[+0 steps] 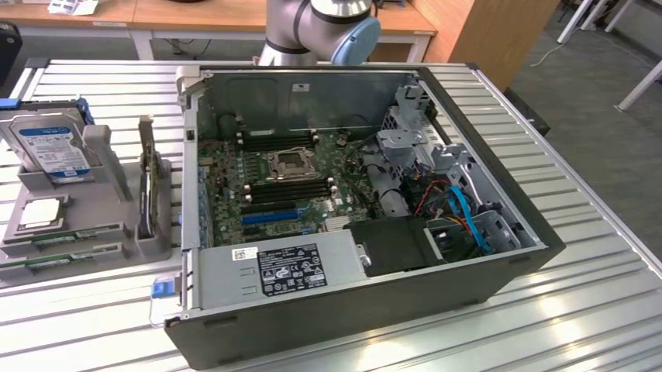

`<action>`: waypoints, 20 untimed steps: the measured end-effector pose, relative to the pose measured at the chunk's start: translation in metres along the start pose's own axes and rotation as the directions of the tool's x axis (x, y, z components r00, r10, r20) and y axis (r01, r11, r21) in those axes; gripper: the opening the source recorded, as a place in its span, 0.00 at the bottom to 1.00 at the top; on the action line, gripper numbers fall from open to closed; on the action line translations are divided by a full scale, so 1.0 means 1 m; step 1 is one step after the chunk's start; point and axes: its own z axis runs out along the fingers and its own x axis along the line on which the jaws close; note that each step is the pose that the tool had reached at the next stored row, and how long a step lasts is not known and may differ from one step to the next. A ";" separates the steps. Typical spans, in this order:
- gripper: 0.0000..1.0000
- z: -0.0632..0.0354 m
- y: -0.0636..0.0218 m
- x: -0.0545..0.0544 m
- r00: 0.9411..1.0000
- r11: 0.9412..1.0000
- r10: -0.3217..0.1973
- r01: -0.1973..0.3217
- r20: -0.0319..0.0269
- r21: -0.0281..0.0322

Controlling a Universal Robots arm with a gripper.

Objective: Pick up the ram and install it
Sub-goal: 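Pick up the ram and move it above insertion slot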

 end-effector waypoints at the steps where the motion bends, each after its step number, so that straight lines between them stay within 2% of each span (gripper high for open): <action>1: 0.10 0.0000 0.0000 0.000 1.000 1.000 -0.018 0.018 -0.001 0.000; 6: 0.10 0.0004 0.0000 0.000 0.994 0.994 -0.109 0.109 -0.005 -0.001; 10: 0.10 0.0007 0.0000 0.000 0.984 0.984 -0.181 0.181 -0.008 -0.002; 15: 0.10 0.0009 -0.0001 0.000 0.963 0.963 -0.269 0.269 -0.012 -0.003; 20: 0.10 0.0011 -0.0001 0.000 0.935 0.935 -0.355 0.355 -0.015 -0.005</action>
